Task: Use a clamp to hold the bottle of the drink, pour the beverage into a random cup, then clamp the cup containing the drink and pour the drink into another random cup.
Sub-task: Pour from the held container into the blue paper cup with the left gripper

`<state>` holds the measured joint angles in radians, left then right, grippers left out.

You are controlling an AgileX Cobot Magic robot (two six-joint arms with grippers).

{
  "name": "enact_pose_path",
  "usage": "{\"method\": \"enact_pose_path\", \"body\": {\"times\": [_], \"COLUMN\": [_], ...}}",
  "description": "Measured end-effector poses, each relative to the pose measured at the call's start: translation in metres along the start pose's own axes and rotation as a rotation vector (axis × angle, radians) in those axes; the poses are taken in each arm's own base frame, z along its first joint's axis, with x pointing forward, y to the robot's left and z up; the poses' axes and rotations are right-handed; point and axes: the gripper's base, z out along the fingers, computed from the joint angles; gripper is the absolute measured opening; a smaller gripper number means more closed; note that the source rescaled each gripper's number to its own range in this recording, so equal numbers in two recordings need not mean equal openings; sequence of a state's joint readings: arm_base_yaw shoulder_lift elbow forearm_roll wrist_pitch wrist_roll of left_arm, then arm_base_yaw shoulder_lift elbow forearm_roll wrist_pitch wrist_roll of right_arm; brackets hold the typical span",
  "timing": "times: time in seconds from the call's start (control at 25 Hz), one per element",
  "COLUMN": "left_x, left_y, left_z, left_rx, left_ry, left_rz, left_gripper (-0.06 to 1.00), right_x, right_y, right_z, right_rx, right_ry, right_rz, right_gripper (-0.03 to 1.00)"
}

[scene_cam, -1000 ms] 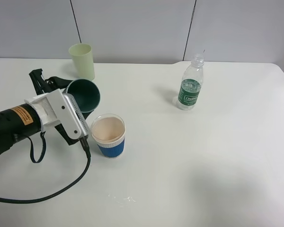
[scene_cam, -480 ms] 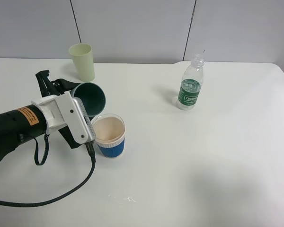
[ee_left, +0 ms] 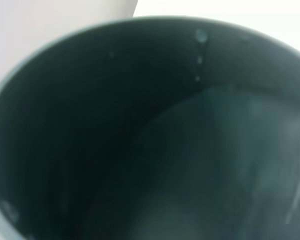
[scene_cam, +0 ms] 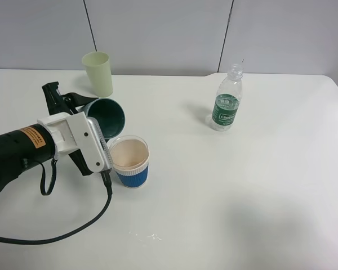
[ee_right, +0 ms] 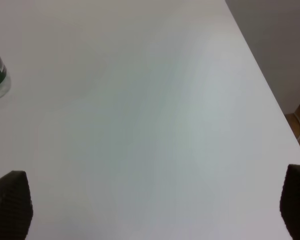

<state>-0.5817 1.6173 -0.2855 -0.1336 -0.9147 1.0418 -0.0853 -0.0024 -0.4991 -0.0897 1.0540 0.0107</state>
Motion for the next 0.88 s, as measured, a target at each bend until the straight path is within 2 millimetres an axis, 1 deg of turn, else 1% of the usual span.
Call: {"method": "enact_pose_path", "body": {"times": [0.36,0.6,0.88], "left_x": [-0.001,-0.008,-0.010], "left_y": [0.002,0.011,0.013], "left_z": [0.000,-0.002,-0.003], "left_rx": [-0.019,-0.025,-0.010], "left_ry": [-0.012,-0.020,-0.015], "left_rz": [0.020,0.039,0.055], "left_gripper": [0.02,0.02,0.02], "right_x": [0.000,0.000,0.000], "right_y": [0.000,0.000,0.000], "right_z": [0.000,0.000,0.000], "right_rx": [0.000,0.000,0.000], "right_ry": [0.000,0.000,0.000], "right_rz": [0.000,0.000,0.000], "right_gripper": [1.00,1.00,1.00]}}
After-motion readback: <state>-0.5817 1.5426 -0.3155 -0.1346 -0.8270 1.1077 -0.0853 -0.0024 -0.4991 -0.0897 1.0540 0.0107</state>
